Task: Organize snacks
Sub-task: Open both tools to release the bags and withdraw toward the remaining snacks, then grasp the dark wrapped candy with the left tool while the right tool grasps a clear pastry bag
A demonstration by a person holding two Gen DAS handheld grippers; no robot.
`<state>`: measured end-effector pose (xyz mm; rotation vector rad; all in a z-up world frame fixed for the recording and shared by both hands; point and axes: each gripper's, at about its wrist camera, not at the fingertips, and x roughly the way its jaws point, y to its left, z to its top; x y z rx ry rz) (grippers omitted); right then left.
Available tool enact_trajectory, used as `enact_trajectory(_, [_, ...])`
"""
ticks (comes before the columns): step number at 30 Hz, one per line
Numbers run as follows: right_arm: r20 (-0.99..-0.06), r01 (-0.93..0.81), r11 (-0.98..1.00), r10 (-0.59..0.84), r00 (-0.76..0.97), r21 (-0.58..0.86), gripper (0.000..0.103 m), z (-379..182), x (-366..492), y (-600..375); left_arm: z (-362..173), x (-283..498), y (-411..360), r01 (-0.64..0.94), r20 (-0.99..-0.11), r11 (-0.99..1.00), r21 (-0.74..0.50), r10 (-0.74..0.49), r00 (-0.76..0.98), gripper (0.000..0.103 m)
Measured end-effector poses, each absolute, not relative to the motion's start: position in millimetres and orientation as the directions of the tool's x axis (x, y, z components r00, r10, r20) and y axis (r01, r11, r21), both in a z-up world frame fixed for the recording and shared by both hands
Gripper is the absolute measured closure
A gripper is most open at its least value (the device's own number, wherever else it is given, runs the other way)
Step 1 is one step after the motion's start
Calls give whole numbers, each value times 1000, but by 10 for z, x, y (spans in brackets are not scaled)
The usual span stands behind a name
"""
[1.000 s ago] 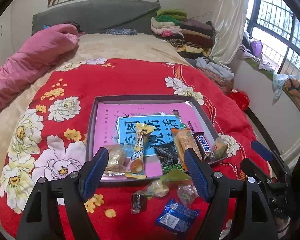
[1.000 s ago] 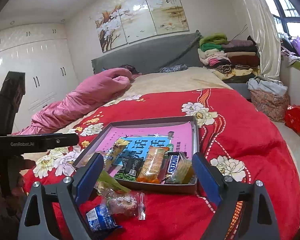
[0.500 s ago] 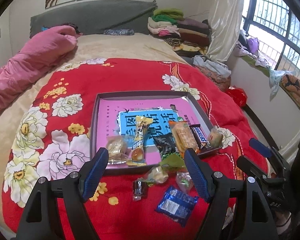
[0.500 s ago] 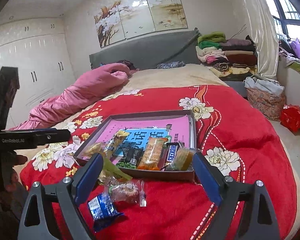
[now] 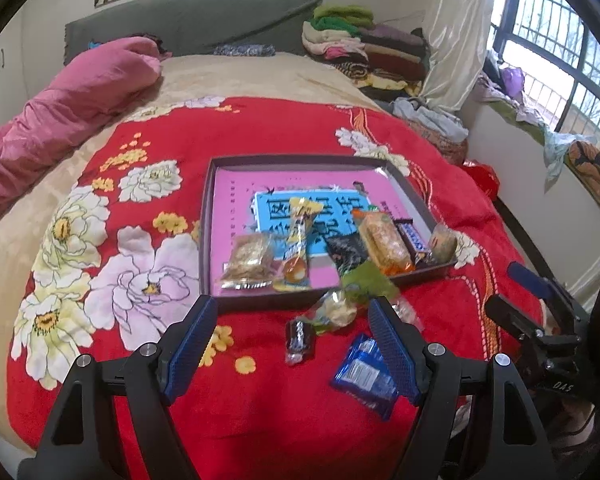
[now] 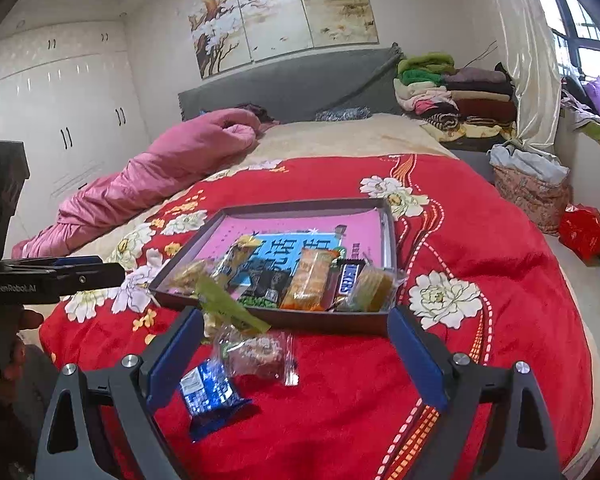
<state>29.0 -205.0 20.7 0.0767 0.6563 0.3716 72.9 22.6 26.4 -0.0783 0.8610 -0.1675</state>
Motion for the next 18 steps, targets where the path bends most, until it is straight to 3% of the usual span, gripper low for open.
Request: enact_trajectory(18, [-638,-350,921,374,673,171,10,62,226,-1838,-177,711,165,126,-824,986,-114,-164,542,24])
